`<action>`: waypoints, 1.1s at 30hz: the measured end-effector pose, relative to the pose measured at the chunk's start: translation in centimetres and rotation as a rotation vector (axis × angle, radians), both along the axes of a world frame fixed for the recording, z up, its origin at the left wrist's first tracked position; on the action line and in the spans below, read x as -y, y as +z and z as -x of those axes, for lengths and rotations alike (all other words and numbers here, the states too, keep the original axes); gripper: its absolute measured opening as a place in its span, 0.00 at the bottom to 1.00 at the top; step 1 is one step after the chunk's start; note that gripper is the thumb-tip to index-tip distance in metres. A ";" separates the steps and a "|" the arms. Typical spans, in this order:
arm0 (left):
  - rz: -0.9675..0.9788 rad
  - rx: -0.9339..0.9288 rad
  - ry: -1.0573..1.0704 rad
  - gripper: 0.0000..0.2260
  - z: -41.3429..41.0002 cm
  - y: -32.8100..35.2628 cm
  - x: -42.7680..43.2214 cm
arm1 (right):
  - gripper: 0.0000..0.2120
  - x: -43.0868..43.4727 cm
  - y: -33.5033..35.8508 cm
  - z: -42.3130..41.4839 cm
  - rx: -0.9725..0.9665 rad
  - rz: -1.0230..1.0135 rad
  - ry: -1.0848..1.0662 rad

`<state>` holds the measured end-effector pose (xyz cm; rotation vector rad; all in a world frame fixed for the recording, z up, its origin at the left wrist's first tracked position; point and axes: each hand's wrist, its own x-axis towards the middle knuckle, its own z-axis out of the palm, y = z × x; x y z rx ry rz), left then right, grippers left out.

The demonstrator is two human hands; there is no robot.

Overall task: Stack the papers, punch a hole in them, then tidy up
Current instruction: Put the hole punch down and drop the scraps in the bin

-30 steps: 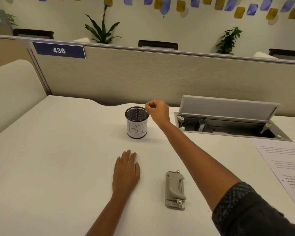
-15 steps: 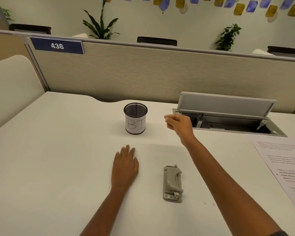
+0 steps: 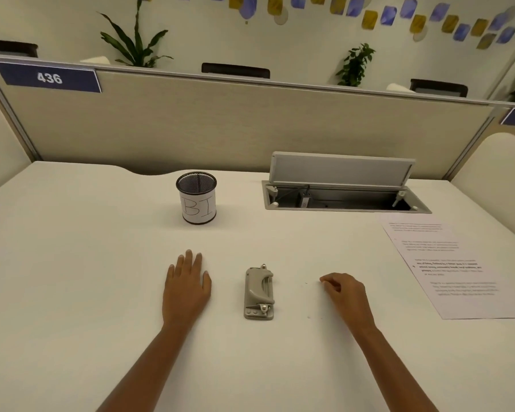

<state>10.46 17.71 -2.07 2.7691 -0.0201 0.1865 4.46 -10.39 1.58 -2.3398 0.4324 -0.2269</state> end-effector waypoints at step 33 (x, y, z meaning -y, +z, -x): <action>0.074 0.025 -0.001 0.20 2.5 0.3 0.5 | 0.08 -4.4 0.1 -0.4 -0.032 0.057 -0.069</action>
